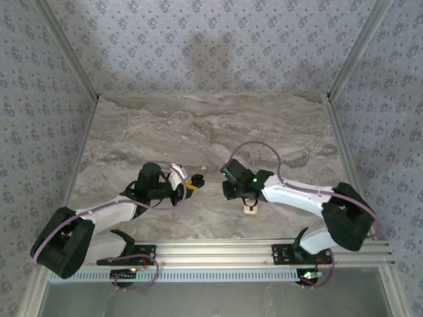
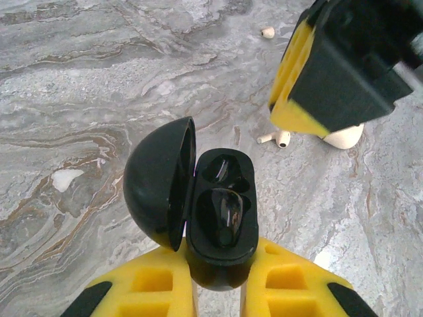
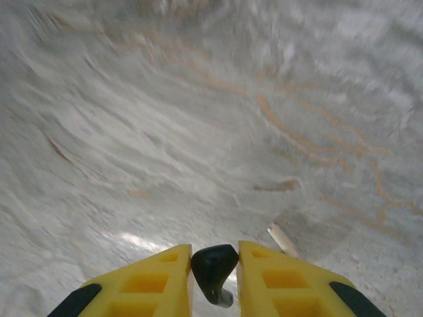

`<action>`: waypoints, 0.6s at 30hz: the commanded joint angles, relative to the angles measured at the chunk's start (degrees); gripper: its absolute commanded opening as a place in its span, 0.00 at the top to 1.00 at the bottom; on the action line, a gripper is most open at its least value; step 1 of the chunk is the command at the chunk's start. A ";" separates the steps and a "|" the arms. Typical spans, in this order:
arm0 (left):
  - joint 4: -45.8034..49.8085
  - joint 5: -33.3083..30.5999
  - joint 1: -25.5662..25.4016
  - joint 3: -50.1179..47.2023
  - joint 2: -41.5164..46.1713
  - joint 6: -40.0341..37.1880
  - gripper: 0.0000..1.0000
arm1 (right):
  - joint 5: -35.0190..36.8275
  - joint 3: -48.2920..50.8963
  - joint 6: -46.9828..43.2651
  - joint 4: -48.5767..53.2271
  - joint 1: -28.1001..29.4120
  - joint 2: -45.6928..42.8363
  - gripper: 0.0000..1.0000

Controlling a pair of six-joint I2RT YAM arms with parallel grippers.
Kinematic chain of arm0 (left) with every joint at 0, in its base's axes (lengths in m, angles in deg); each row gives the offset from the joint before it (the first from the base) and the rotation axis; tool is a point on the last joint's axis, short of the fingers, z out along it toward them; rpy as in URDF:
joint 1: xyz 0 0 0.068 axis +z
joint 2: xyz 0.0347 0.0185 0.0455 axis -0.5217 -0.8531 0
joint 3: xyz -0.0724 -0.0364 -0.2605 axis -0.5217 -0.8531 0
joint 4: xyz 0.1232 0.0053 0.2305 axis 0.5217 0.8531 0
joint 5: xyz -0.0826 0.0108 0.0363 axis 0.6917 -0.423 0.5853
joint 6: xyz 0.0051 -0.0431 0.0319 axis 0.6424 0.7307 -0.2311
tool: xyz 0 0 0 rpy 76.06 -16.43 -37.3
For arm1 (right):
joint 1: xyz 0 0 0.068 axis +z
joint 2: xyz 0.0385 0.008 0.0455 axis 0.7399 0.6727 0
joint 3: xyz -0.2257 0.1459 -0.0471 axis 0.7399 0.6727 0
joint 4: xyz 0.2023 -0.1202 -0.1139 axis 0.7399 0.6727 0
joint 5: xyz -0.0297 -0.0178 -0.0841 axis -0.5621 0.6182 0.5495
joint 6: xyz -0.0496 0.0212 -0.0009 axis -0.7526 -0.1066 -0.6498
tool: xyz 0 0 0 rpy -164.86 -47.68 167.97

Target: Insert wireless bluetooth earbuds into charging case

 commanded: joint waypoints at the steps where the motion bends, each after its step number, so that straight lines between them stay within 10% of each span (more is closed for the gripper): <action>1: -3.62 0.05 -1.06 0.60 -0.90 -1.18 0.92 | 4.98 3.82 5.52 -10.24 0.58 -5.16 0.76; 18: -8.68 -2.05 -3.23 2.28 -3.48 2.48 0.91 | 6.36 2.45 3.50 -26.91 4.78 -5.56 0.76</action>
